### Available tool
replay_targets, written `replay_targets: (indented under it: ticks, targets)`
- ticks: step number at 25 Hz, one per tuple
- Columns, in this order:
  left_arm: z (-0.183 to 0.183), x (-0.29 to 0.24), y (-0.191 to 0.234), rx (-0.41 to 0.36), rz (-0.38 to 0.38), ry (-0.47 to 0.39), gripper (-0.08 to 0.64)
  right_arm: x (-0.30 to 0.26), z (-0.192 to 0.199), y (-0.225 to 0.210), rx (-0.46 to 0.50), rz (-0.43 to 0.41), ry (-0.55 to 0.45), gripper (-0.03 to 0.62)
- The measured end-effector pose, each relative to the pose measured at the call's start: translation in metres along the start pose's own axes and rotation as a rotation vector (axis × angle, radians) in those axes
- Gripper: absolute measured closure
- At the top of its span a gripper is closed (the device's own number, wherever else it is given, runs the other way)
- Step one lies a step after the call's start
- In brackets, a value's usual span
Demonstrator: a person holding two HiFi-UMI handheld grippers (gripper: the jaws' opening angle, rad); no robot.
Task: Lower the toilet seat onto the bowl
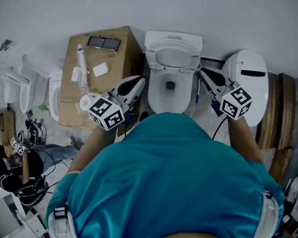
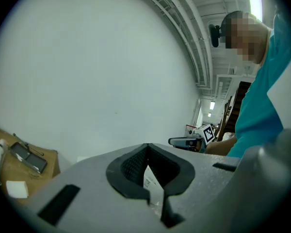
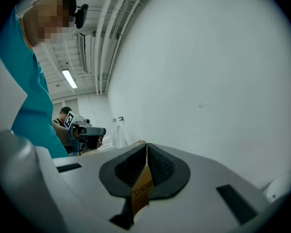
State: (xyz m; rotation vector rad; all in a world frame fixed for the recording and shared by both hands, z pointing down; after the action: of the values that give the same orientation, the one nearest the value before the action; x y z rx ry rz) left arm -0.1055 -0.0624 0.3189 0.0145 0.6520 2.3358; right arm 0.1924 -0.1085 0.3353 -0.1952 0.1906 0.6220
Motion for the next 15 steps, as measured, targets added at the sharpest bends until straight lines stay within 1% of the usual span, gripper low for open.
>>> replay_targets:
  ticks: [2,4,7,8,10,11,15]
  targets:
    - [-0.005,0.006,0.013,-0.011,0.019,0.013,0.557,-0.015,0.004,0.004,-0.025,0.029,0.029,0.589]
    - [-0.011,0.006,0.031,-0.017,0.027,0.023,0.557,-0.038,0.007,0.0,-0.001,0.058,0.08,0.589]
    - [-0.013,-0.001,0.057,-0.006,0.025,0.037,0.557,-0.08,0.012,-0.016,0.106,0.076,0.172,0.586]
    - [-0.011,-0.004,0.064,-0.002,0.023,0.042,0.557,-0.094,0.016,-0.023,0.147,0.071,0.208,0.577]
    - [-0.006,-0.013,0.077,0.005,0.011,0.051,0.557,-0.122,0.027,-0.037,0.225,0.056,0.289,0.528]
    - [-0.002,-0.017,0.083,0.01,0.003,0.056,0.557,-0.135,0.034,-0.045,0.264,0.052,0.33,0.517]
    - [0.016,-0.028,0.101,0.038,-0.022,0.079,0.557,-0.18,0.065,-0.073,0.421,0.048,0.492,0.502]
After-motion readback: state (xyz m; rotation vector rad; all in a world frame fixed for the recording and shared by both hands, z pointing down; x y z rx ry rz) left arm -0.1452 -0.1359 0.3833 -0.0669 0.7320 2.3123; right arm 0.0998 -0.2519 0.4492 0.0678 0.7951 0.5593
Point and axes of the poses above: the fingertips, and each gripper's own axes: x backward along the fingers, y to its left, z out of its underside, the point moved 7 cm from there along x, backward along the fingers, and after that the axes turned 7 degrees about x, right-handed, at the moved point
